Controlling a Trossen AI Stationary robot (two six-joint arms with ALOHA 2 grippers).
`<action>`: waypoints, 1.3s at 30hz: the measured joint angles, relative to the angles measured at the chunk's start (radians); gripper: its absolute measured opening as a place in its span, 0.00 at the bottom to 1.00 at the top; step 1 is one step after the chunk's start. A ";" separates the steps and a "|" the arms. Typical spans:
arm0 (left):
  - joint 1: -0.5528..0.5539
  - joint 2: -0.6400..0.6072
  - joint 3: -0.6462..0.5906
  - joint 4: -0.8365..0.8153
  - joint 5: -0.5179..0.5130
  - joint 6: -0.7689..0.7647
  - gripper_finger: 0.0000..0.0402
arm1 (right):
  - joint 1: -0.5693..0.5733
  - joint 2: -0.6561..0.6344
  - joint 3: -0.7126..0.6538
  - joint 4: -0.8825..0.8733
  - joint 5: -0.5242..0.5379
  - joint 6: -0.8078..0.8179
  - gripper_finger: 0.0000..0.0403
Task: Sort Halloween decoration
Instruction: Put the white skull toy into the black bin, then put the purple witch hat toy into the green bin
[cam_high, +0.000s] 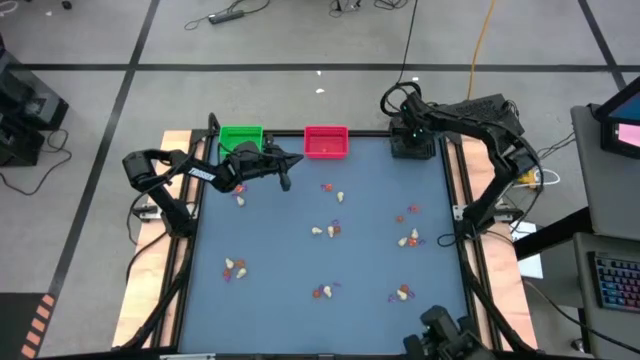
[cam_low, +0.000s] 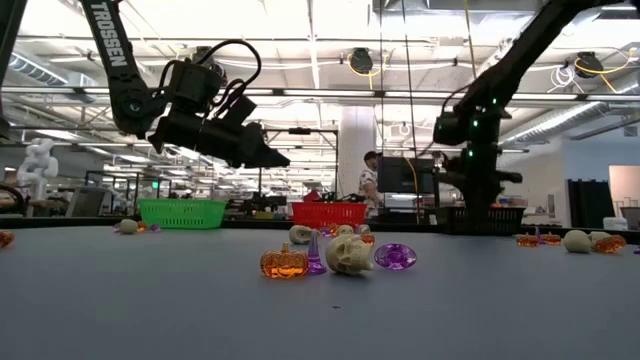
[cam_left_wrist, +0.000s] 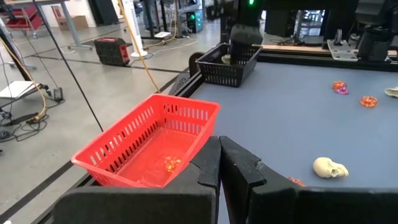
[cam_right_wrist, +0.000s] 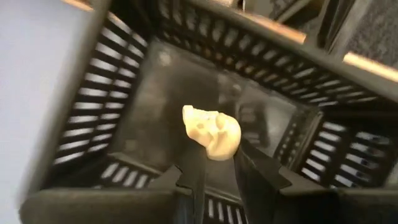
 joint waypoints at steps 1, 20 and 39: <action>0.000 0.000 0.000 -0.003 0.000 0.000 0.03 | -0.003 0.016 0.000 0.000 0.000 0.000 0.18; 0.000 0.000 0.000 -0.004 -0.008 0.000 0.03 | 0.030 -0.220 0.000 0.014 -0.130 -0.130 0.31; 0.000 -0.003 0.013 -0.012 0.002 -0.050 0.03 | 0.459 -0.464 -0.440 0.857 -0.134 -0.277 0.00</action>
